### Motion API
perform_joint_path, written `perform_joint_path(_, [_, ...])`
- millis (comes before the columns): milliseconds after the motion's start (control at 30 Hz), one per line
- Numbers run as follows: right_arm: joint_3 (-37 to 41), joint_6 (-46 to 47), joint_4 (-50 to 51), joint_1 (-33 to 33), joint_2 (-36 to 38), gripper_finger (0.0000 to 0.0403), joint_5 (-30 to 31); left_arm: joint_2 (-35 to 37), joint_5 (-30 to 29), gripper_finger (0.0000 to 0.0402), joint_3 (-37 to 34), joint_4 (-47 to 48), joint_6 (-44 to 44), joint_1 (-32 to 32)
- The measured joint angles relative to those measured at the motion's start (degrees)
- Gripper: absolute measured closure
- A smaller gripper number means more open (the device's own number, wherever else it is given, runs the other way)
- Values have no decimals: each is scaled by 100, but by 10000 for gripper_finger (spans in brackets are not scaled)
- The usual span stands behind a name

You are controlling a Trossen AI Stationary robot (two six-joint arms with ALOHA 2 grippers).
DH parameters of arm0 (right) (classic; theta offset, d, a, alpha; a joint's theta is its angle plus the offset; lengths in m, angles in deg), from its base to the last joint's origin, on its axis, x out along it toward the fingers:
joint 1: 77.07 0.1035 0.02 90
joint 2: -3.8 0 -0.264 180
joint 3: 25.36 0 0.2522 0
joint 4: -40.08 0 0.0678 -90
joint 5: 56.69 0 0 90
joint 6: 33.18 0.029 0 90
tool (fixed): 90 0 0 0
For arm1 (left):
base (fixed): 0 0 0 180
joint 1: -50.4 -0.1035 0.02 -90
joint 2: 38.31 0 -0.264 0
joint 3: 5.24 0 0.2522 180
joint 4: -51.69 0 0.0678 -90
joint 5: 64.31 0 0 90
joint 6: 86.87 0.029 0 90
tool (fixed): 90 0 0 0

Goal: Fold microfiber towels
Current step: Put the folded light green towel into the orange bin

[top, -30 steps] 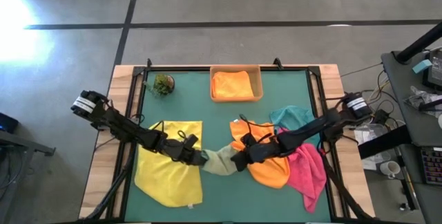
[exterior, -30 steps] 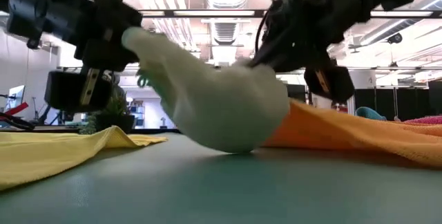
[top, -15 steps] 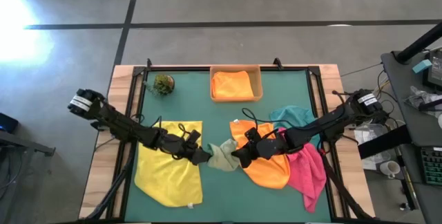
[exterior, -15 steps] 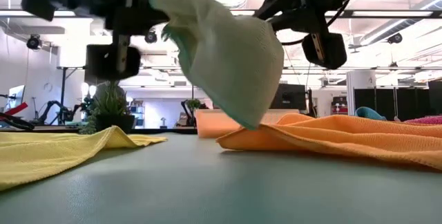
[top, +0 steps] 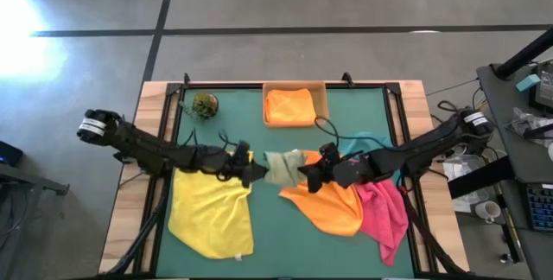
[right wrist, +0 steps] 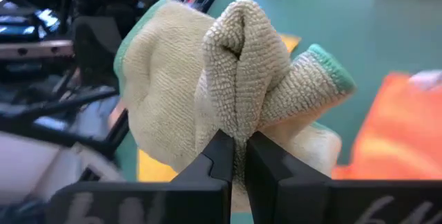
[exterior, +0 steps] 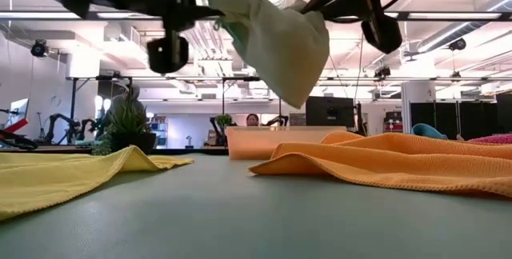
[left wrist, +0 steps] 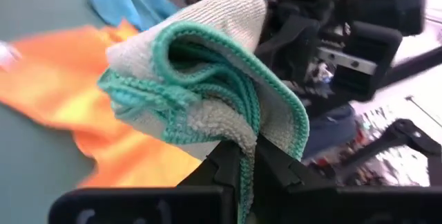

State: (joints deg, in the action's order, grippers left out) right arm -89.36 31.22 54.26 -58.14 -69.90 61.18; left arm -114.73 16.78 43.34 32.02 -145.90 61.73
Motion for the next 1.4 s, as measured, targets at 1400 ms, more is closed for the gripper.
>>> perform_joint_path(1400, [0, -2801, -150, -4959, -751, 391, -2525, -2394, 732, 396, 2648, 2073, 2492, -3730])
